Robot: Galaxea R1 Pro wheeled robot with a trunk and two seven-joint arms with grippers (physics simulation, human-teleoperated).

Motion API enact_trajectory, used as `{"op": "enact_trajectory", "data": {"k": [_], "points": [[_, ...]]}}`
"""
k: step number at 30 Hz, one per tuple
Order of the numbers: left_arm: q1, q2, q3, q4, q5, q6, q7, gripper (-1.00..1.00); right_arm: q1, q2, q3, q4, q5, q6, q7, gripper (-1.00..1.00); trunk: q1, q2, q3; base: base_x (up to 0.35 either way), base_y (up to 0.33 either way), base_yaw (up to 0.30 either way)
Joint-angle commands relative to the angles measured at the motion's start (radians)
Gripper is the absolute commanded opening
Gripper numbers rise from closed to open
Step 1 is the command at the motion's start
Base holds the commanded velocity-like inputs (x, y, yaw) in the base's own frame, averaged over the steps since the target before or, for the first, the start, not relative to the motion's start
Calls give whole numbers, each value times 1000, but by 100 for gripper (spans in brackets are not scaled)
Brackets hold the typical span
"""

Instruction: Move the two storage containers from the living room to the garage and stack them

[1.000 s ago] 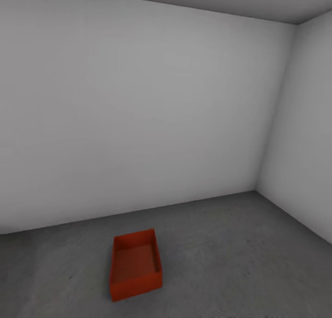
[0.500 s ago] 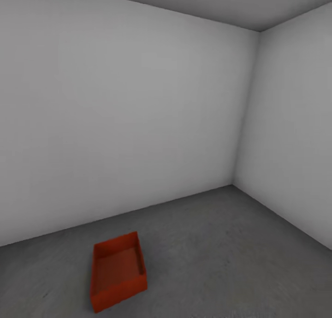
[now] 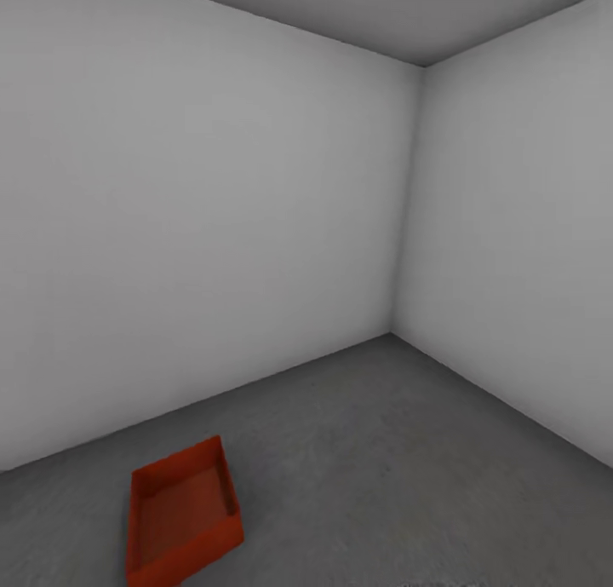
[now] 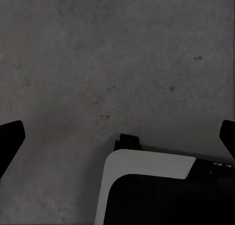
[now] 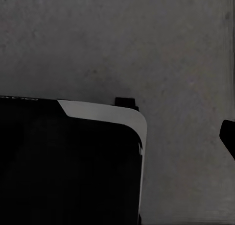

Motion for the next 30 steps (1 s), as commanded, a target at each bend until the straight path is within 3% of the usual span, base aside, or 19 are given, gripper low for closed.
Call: {"op": "enact_trajectory", "data": {"k": [1, 30], "points": [[0, 0, -9, 0, 8, -3, 2, 100, -1, 0, 7, 3, -11, -5, 7, 100, 0, -1, -1, 0, 0, -296], [0, 0, -9, 0, 8, -3, 2, 100, -1, -2, 7, 3, -10, -4, 8, 100, 0, -1, -1, 0, 0, -296]]}}
